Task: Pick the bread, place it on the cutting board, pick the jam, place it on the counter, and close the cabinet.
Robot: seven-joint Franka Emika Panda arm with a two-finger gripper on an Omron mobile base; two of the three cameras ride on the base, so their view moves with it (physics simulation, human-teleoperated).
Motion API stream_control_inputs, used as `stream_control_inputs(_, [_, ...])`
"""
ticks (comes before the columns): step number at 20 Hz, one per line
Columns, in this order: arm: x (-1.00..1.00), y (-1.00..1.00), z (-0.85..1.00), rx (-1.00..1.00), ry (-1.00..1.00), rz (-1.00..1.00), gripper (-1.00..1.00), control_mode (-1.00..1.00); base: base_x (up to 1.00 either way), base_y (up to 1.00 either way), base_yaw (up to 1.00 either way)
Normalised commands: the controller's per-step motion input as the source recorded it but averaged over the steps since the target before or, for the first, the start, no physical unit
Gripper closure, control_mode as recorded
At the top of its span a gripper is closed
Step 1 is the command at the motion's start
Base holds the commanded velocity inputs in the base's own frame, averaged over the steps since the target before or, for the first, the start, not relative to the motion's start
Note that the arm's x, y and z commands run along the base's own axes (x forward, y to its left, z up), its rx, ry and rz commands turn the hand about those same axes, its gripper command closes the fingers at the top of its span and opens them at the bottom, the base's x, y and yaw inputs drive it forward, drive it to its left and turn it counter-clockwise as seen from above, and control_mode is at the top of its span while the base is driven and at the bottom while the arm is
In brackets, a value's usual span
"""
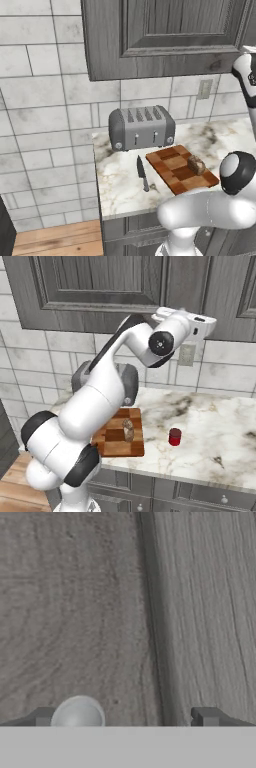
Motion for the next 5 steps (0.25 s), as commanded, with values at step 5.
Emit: stream_control_inputs(5, [0.29, -0.08, -0.07, 0.0, 0.0, 0.0, -1.0, -1.0, 0.0, 0.0, 0.0])
